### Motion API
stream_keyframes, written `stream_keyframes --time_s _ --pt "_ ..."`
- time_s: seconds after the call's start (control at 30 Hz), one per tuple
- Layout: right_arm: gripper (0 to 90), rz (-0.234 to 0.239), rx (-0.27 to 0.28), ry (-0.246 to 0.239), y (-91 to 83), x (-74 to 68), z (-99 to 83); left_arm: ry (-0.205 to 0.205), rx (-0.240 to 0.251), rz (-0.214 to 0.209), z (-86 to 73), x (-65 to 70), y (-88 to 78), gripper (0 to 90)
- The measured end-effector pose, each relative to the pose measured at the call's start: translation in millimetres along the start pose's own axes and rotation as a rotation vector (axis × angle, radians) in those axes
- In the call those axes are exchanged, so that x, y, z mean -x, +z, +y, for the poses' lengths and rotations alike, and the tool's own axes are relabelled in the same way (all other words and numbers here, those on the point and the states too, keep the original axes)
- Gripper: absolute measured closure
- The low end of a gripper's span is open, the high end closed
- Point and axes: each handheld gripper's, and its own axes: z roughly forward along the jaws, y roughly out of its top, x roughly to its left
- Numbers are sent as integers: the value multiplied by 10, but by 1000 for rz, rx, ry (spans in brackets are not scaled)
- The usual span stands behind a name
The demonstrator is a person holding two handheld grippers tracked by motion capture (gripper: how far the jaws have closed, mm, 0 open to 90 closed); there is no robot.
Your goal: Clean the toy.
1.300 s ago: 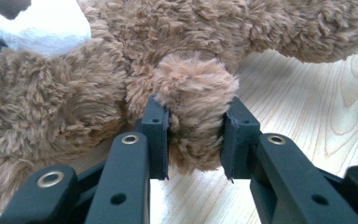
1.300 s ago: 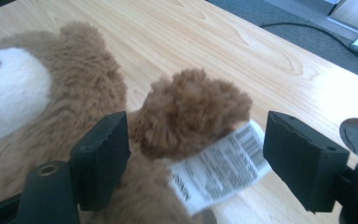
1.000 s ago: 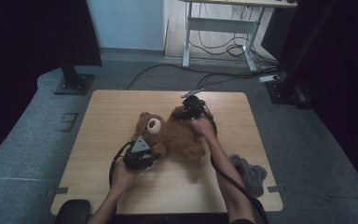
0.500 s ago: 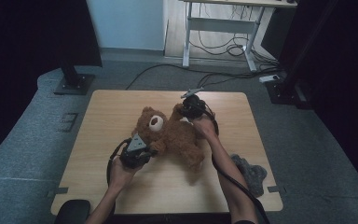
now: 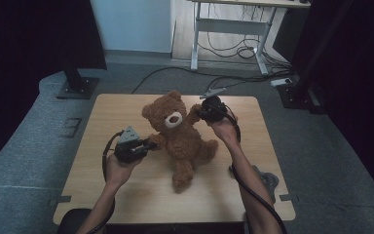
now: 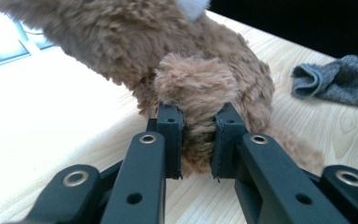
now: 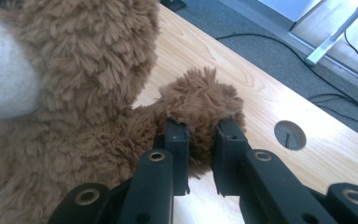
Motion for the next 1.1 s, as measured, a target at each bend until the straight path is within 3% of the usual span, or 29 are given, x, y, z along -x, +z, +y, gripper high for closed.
stream_keyframes --time_s 0.33,0.63,0.83,1.1 --pt "787 -7 -26 5 -282 -84 -111 -35 -6 -6 101 -246 2 771" --pt "791 -1 -35 5 -460 -178 -261 -21 -39 2 220 -367 105 773" --pt "792 4 -41 13 -479 -196 -361 -16 -68 2 248 -404 197 774" --pt "792 22 -69 52 -372 -146 -477 -18 -105 -4 230 -436 255 772"
